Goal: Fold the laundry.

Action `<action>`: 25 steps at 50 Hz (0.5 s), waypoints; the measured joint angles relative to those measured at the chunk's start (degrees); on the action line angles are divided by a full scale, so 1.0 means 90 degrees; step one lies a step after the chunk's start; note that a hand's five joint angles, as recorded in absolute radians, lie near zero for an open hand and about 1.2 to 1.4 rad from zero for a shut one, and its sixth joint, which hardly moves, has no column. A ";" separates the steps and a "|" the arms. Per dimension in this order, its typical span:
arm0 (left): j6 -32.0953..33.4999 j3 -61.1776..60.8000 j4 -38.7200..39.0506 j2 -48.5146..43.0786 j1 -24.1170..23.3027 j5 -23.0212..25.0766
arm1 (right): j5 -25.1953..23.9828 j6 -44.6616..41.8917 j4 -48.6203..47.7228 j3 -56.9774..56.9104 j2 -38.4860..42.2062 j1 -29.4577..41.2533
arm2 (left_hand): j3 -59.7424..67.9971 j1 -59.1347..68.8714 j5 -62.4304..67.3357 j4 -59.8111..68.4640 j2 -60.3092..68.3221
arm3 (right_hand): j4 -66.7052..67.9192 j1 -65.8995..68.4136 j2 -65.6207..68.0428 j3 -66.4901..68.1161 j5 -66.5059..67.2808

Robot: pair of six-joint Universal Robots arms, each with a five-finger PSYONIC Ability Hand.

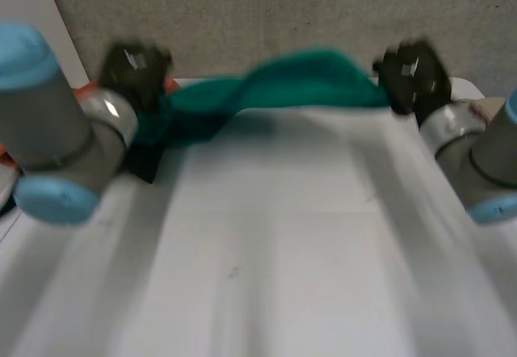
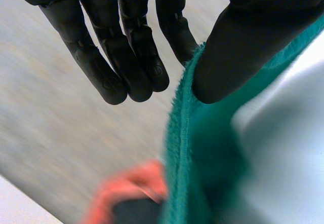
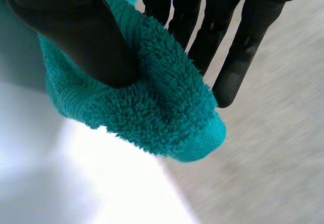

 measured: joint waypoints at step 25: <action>-0.0144 -0.0881 -0.0623 -0.0287 -0.0166 0.0128 | 0.0211 -0.0087 0.4534 -0.1715 0.0188 0.0088 | 0.0001 0.0000 0.0000 0.0002 0.0001 | -0.5100 -0.4315 -0.4846 -0.4899 -0.5159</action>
